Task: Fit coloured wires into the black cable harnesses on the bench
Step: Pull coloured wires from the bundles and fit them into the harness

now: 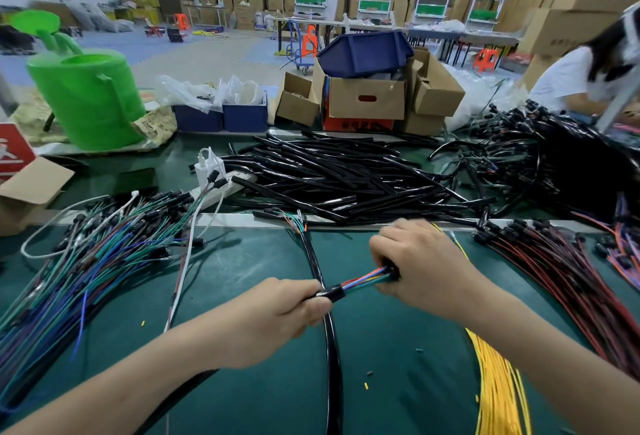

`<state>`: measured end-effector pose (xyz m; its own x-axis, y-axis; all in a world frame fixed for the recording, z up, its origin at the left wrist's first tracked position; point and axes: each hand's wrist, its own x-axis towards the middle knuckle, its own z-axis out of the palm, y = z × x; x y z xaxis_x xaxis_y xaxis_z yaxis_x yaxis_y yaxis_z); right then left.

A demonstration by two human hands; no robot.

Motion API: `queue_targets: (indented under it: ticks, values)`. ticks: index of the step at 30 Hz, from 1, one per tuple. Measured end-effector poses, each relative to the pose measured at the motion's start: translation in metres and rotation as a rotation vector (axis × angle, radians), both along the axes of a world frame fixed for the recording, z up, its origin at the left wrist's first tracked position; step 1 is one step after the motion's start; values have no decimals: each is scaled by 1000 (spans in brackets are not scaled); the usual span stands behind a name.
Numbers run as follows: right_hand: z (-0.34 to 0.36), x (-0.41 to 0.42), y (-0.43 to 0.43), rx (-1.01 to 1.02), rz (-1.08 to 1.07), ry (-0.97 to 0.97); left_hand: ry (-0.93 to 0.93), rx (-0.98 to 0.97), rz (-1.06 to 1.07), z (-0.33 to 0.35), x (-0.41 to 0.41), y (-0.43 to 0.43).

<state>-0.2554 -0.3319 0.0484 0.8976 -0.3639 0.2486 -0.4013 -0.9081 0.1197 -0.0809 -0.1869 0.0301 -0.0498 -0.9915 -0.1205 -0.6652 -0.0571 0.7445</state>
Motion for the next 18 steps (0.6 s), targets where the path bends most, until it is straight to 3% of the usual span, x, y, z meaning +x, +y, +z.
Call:
queue_targets:
  ticks: [4, 9, 14, 18]
  values:
    - [-17, 1, 1, 172, -43, 122, -28, 58, -18, -4, 3, -1]
    - [-16, 6, 16, 29, 21, 184, -42, 102, -57, -4, -3, -5]
    - [-21, 9, 44, -264, 91, 138, -90, 133, -147, -7, -18, -8]
    - [-27, 7, 46, -231, 77, 131, -44, 74, -161, -11, -26, -7]
